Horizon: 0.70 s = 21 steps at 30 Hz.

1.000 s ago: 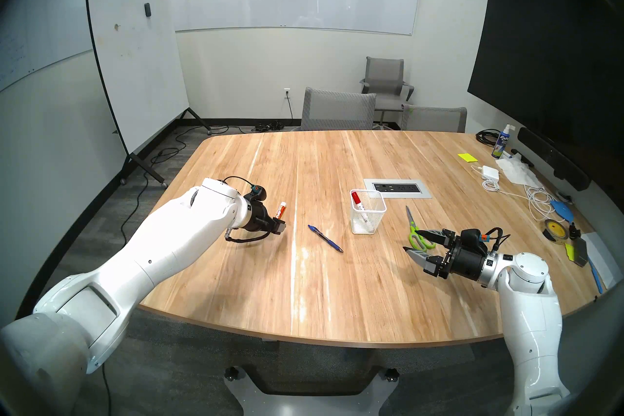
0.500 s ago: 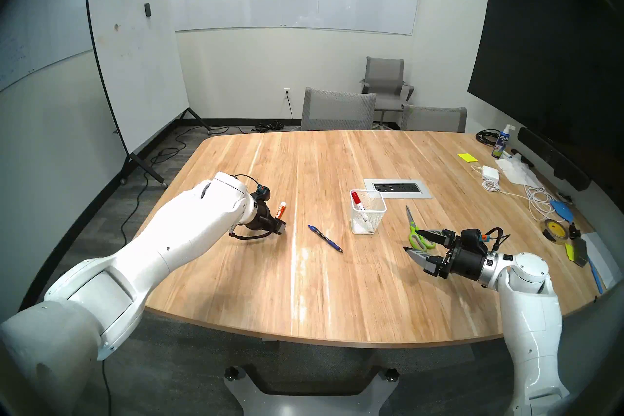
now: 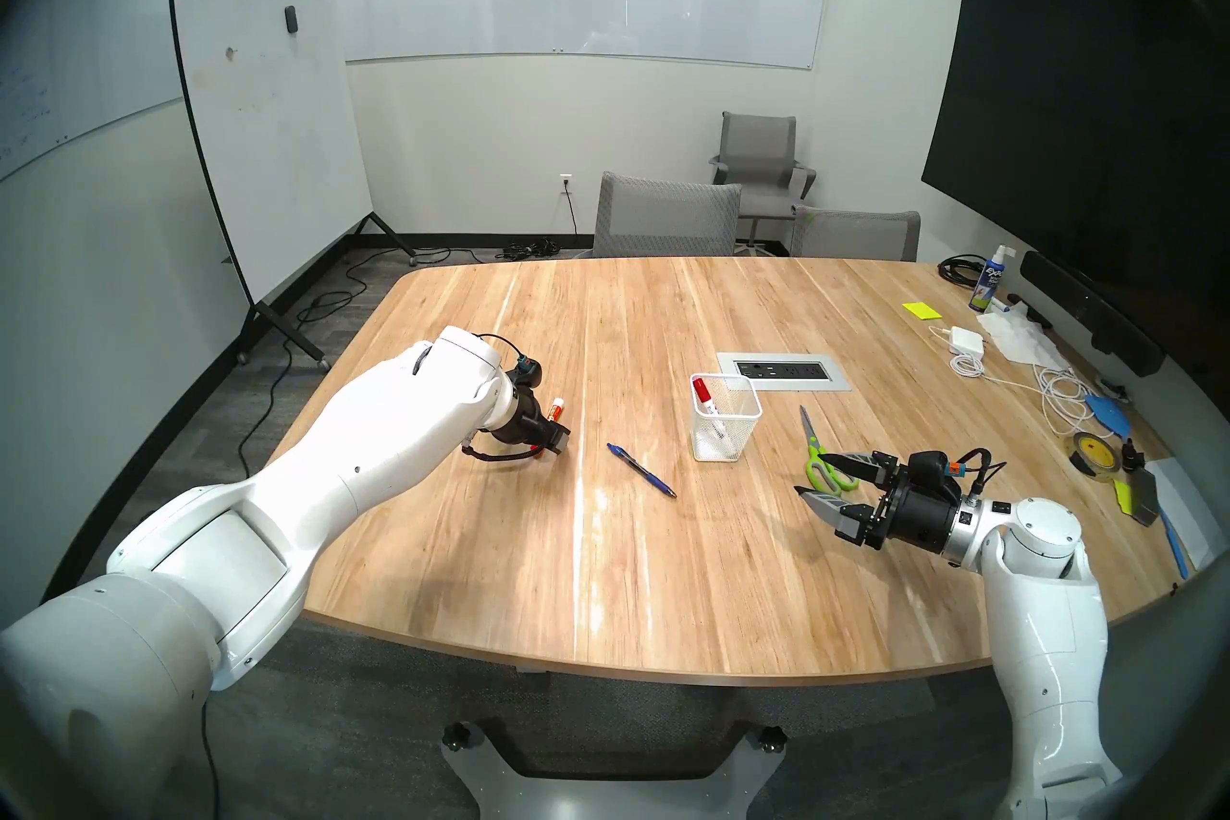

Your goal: Place the pen, the marker, and the scissors into the pen holder

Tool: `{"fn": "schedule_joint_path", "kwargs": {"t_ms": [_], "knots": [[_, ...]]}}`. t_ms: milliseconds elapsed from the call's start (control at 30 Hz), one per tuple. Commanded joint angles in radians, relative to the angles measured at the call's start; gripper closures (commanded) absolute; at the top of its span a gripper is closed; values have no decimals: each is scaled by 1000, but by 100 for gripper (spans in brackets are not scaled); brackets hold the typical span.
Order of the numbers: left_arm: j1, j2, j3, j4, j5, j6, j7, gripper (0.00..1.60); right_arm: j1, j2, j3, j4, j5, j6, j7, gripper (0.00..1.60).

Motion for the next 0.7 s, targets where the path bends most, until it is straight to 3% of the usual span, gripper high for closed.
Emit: {"fn": "schedule_joint_path", "kwargs": {"t_ms": [0,67,167,200,233,467,667], "knots": [[-54,-42,1,38,4,-25,-18,50,12,-3,1,-14,5,1,-2,0],[-57,-46,4,56,8,-33,-25,66,12,-4,1,-14,4,2,-1,0],[-60,-52,10,78,15,-40,-33,63,12,-4,2,-15,4,2,-1,0],[-60,-53,11,82,16,-43,-35,77,12,-4,2,-15,3,2,-1,0],[-59,-54,11,86,18,-45,-37,80,12,-5,2,-15,3,2,-1,0],[-54,-54,12,93,25,-45,-47,92,12,-6,4,-15,1,3,0,0],[-53,-57,13,101,32,-42,-51,90,13,-7,5,-15,0,3,1,0]]}}
